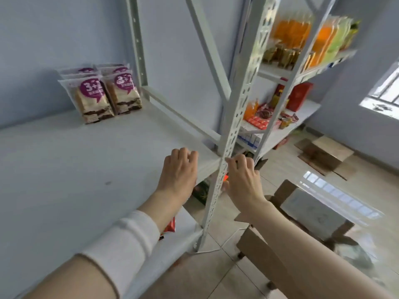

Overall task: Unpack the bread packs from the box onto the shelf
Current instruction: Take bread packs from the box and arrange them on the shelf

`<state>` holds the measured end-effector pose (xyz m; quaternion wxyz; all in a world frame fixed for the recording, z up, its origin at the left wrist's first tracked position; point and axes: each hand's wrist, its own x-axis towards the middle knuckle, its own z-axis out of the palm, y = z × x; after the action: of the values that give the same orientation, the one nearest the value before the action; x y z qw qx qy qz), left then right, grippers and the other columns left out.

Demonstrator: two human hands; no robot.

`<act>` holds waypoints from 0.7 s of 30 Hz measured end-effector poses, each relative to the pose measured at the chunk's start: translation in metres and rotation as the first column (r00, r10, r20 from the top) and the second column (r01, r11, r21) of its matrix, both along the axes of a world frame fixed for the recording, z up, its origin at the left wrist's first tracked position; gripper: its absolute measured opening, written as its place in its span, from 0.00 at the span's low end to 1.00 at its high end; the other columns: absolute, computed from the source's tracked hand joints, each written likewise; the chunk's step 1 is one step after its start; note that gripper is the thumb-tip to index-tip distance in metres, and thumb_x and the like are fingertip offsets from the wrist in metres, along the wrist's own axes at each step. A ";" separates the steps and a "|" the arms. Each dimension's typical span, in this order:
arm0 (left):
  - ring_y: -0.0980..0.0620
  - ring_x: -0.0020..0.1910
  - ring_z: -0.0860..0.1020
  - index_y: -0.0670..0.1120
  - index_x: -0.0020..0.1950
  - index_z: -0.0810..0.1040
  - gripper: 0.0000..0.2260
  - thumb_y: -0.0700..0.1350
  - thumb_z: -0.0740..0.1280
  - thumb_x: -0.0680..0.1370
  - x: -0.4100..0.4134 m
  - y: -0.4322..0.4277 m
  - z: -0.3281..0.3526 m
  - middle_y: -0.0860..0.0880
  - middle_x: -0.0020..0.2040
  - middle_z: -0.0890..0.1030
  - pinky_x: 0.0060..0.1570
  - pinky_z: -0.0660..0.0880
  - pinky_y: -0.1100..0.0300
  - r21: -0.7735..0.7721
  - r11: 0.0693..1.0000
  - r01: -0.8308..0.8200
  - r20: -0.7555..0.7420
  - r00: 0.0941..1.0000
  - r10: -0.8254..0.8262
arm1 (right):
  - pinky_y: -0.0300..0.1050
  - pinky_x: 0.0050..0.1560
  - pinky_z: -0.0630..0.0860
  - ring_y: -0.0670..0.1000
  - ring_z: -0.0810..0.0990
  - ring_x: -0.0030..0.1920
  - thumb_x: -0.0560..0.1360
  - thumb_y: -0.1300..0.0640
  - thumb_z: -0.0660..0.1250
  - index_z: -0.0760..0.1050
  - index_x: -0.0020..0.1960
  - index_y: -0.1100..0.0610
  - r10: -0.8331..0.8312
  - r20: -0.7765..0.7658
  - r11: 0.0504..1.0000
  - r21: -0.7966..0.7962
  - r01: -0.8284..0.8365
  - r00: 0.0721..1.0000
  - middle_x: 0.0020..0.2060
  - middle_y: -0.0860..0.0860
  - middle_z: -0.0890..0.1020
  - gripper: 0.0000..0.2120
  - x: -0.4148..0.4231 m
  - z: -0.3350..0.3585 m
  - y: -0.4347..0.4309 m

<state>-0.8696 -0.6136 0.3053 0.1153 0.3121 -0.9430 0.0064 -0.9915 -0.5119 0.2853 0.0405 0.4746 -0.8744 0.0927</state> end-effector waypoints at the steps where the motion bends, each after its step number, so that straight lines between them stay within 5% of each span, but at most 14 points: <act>1: 0.44 0.58 0.68 0.45 0.64 0.65 0.16 0.45 0.62 0.77 -0.018 0.019 -0.006 0.43 0.61 0.70 0.56 0.68 0.54 0.004 0.999 0.036 0.017 0.999 -0.037 | 0.53 0.58 0.71 0.58 0.64 0.64 0.74 0.58 0.65 0.60 0.68 0.55 -0.040 0.016 0.999 0.020 0.040 0.999 0.64 0.55 0.65 0.25 -0.013 -0.004 0.023; 7: 0.44 0.60 0.69 0.45 0.64 0.63 0.15 0.43 0.60 0.78 -0.147 0.127 -0.049 0.42 0.62 0.69 0.59 0.67 0.52 0.031 0.980 0.196 0.183 0.963 -0.198 | 0.52 0.55 0.71 0.57 0.64 0.62 0.72 0.59 0.67 0.61 0.68 0.55 -0.312 0.063 0.944 0.138 0.301 0.948 0.63 0.55 0.64 0.26 -0.108 -0.044 0.165; 13: 0.42 0.62 0.68 0.44 0.65 0.63 0.16 0.42 0.60 0.78 -0.254 0.228 -0.126 0.41 0.63 0.69 0.60 0.67 0.51 0.191 0.930 0.315 0.331 0.871 -0.363 | 0.53 0.56 0.73 0.58 0.66 0.63 0.75 0.61 0.60 0.64 0.65 0.56 -0.596 0.138 0.784 0.313 0.536 0.791 0.63 0.55 0.67 0.19 -0.179 -0.123 0.308; 21: 0.43 0.62 0.68 0.44 0.66 0.62 0.18 0.42 0.61 0.77 -0.356 0.257 -0.258 0.42 0.63 0.69 0.60 0.67 0.52 0.399 0.840 0.368 0.408 0.749 -0.522 | 0.52 0.54 0.73 0.57 0.66 0.61 0.77 0.60 0.56 0.64 0.63 0.55 -0.747 0.227 0.619 0.581 0.528 0.625 0.61 0.54 0.67 0.15 -0.246 -0.244 0.341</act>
<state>-1.2255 -0.3563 0.0475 -0.1828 0.0764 -0.9769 -0.0807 -1.2378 -0.1710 0.0416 -0.2450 0.0805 -0.9657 -0.0320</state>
